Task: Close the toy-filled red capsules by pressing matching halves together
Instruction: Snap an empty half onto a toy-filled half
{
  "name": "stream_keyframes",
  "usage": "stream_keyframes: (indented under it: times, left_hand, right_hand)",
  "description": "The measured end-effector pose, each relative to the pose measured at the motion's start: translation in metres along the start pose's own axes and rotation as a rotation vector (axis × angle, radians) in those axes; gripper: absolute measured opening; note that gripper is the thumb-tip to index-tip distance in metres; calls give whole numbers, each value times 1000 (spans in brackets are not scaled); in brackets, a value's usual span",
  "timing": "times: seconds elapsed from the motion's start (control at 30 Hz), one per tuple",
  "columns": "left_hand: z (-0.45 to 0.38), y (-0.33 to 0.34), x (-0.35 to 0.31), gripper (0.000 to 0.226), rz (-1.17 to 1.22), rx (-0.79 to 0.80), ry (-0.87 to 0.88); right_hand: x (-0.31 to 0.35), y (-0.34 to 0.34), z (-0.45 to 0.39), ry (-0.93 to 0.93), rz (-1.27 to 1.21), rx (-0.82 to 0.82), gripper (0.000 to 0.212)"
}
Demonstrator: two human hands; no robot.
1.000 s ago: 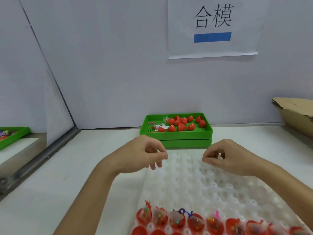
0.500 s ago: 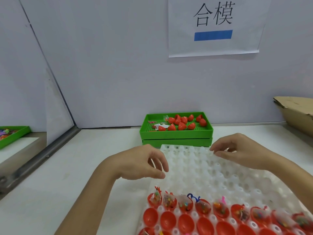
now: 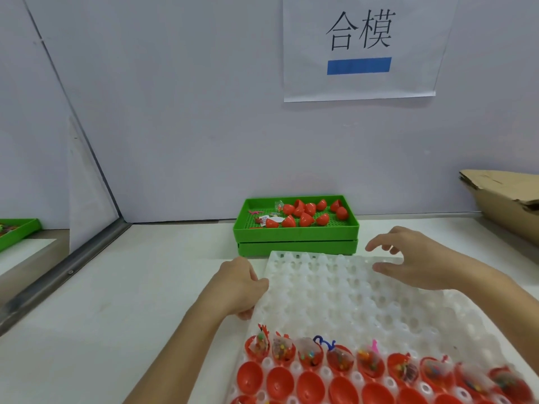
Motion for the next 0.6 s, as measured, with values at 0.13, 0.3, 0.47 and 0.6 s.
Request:
stream_keyframes:
  times: [0.13, 0.3, 0.47, 0.6]
  left_hand:
    - [1, -3, 1, 29, 15, 14, -20]
    - [2, -9, 7, 26, -1, 85, -70]
    - [2, -9, 5, 23, -110, 57, -62]
    - [7, -17, -10, 22, -183, 4, 94]
  right_hand:
    - [6, 3, -1, -13, 32, -11, 22]
    - [18, 8, -2, -81, -66, -62, 20]
    - [16, 10, -1, -107, -117, -113, 20]
    - [18, 9, 1, -130, -151, -171, 20]
Point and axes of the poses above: each hand's wrist, its own z-axis away from the middle knuckle, its own y-axis out of the palm, x = y × z, the point moved 7 cm from there along -z, towards the middle knuckle, and after that the axes turned 2 degrees about -x, right-handed, at the moved point
